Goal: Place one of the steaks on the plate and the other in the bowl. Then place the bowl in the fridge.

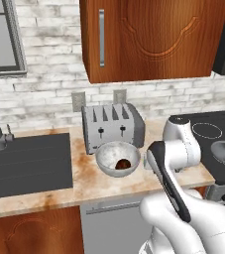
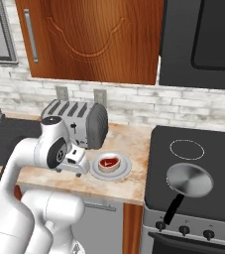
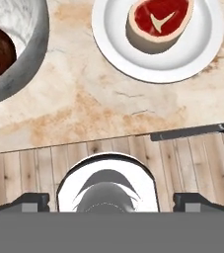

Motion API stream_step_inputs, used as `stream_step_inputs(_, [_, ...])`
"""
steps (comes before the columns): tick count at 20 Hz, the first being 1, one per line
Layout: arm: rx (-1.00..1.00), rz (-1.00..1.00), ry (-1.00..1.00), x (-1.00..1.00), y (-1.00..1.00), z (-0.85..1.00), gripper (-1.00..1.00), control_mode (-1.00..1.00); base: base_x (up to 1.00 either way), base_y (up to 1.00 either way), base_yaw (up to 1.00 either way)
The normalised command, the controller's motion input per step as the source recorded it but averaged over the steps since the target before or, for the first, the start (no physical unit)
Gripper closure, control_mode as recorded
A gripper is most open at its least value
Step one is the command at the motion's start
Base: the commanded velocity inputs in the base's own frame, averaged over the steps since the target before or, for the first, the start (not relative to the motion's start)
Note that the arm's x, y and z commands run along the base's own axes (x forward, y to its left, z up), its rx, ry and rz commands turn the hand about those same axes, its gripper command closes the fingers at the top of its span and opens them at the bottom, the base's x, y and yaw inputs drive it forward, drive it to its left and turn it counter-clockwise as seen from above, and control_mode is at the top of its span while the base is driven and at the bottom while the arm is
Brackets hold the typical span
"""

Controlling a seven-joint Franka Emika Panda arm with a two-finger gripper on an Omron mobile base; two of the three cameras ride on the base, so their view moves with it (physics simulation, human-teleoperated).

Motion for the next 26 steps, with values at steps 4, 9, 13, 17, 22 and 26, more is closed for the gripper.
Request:
stream_step_inputs(4, [0.00,-0.01,-0.01,0.00,0.10,0.00,-1.00,-1.00,0.00,0.00,0.00])
stream_step_inputs(9, [0.01,-0.09,-0.12,0.00,0.32,-0.17,-1.00,1.00,0.00,0.05,-0.04])
stream_step_inputs(13, [0.00,0.00,0.00,0.00,0.00,0.00,-1.00,1.00,-0.17,0.24,-0.34])
stream_step_inputs(17, [0.00,0.00,0.00,0.00,0.00,0.00,-1.00,1.00,-0.22,0.03,-0.52])
stream_step_inputs(22, [0.00,0.00,0.00,0.00,0.00,0.00,-1.00,1.00,-0.30,-0.01,-0.77])
stream_step_inputs(26, [0.00,0.00,0.00,0.00,0.00,0.00,-1.00,1.00,-0.03,-0.32,-0.89])
